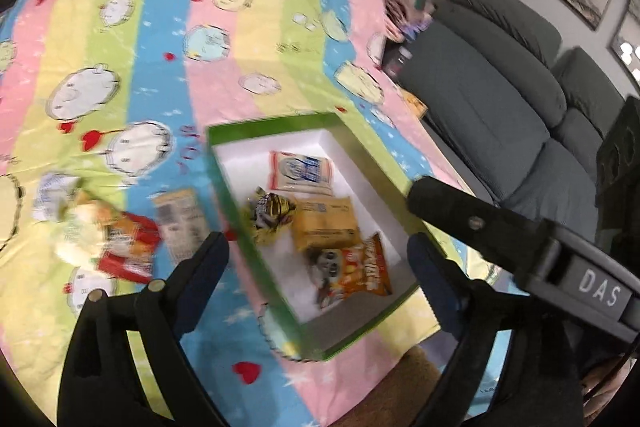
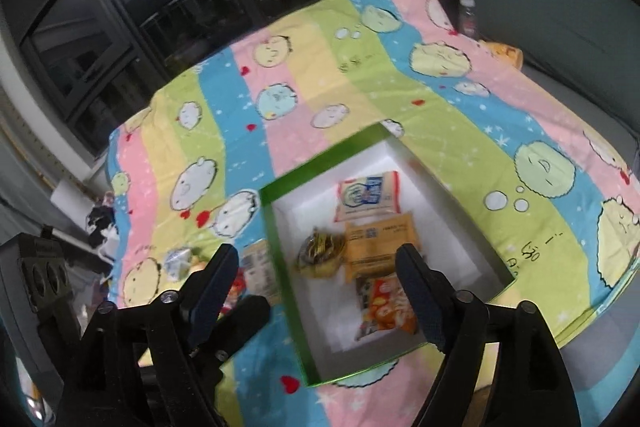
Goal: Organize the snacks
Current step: 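Carry the gold foil packet into the green box and open the right gripper, then move the right gripper back over the snacks on the quilt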
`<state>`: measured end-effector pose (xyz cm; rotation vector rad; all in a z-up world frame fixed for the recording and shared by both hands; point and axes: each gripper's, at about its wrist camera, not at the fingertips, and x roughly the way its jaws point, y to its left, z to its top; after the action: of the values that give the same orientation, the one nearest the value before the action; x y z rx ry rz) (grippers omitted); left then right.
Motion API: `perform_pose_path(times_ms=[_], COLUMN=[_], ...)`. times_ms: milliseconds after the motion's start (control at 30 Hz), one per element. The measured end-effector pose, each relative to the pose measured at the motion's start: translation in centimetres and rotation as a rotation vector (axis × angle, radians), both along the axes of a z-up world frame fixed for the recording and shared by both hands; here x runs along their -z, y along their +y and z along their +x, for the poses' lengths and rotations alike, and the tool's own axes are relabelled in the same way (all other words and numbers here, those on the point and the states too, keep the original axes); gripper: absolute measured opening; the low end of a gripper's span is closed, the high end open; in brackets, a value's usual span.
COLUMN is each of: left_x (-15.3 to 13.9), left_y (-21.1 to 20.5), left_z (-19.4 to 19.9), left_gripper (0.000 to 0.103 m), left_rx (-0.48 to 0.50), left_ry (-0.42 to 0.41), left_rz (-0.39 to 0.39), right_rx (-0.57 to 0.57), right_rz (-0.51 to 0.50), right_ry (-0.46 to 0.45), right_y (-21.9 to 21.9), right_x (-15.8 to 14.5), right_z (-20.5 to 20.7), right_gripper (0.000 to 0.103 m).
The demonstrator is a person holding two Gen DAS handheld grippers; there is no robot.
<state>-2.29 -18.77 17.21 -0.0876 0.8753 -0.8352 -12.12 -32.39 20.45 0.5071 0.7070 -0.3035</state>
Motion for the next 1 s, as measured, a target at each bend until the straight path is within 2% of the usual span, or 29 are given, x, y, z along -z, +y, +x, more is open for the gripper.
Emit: perform_pose_path(times_ms=[267, 433, 633, 733, 900, 1000], left_x=[0.6, 3.0, 6.9, 8.8, 10.2, 10.7], left_y=[7.3, 11.6, 15.8, 17.5, 19.0, 20.7], left_z=[2.2, 4.2, 5.9, 6.7, 7.0, 7.4], left_gripper=[0.091, 0.092, 0.092, 0.092, 0.092, 0.091], left_rx=[-0.164, -0.296, -0.380, -0.406, -0.448, -0.492], left_ry=[0.004, 0.030, 0.051, 0.075, 0.093, 0.106], left_rz=[-0.022, 0.002, 0.060, 0.060, 0.096, 0.092], right_rx=[-0.070, -0.090, -0.117, -0.124, -0.153, -0.184], right_rz=[-0.066, -0.092, -0.133, -0.137, -0.149, -0.142], right_ry=[0.008, 0.036, 0.088, 0.118, 0.155, 0.168], right_y=[4.4, 6.3, 8.3, 9.2, 11.2, 12.4], right_x=[-1.0, -0.4, 0.9, 1.8, 3.3, 4.1], right_z=[0.9, 2.1, 3.7, 4.8, 6.9, 8.1], right_gripper=[0.083, 0.083, 0.083, 0.083, 0.083, 0.083])
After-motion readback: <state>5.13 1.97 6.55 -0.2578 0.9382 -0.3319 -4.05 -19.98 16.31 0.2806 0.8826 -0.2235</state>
